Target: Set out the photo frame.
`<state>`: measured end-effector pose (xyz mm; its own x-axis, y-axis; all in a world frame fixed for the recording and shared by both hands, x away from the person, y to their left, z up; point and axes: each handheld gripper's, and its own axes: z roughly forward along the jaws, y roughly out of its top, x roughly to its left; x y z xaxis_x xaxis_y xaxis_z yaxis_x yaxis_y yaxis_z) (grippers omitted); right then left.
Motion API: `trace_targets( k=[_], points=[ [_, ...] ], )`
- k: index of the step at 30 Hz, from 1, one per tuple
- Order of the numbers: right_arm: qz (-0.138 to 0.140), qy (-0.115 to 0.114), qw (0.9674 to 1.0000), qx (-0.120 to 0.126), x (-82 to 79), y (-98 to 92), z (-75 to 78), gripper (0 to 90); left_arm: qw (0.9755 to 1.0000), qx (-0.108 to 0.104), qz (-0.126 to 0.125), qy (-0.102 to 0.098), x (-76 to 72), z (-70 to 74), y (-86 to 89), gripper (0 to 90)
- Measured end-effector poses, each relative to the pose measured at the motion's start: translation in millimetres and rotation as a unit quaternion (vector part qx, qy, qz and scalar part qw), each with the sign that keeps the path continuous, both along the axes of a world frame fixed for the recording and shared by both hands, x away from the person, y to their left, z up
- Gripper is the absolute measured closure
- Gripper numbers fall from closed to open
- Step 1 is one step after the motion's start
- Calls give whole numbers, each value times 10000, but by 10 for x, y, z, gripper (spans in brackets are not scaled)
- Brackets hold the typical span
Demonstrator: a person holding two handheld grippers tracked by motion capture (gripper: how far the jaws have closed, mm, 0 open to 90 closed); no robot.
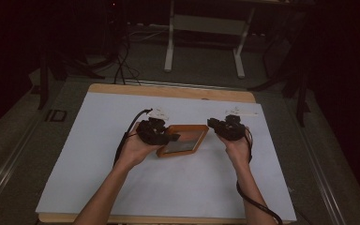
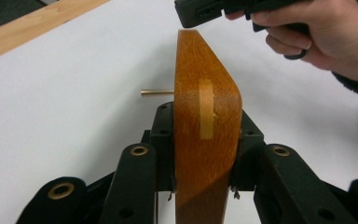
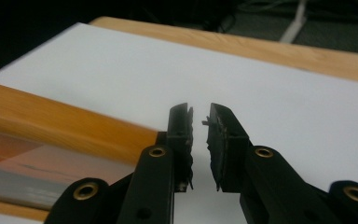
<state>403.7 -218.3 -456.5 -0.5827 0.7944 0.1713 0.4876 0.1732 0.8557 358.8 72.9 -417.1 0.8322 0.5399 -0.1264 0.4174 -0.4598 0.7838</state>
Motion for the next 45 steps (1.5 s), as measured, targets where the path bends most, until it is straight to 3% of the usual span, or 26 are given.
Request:
trace_targets(
  k=[6,11,15,24,26,38,45],
  points=[
    [401,-257,9988,87,-108,78,177,769,9997,167,-152,-49,27,111,-20,691],
    [793,-404,9959,181,-181,106,269,738,9990,345,-279,-86,44,204,-54,691],
    [1066,-506,9930,-36,-225,136,272,710,9987,405,-288,-116,35,244,-79,691],
    [1530,-603,9864,-14,-275,148,238,601,9990,280,-279,-209,57,234,-113,688],
    [1701,-671,9831,11,-286,144,242,565,9993,212,-221,-215,83,232,-135,687],
    [1987,-862,9757,-340,-311,243,239,466,9986,222,-342,-333,99,251,-287,685],
    [2139,-910,9718,-385,-301,298,223,444,9978,277,-485,-367,114,261,-338,682]
  ],
)
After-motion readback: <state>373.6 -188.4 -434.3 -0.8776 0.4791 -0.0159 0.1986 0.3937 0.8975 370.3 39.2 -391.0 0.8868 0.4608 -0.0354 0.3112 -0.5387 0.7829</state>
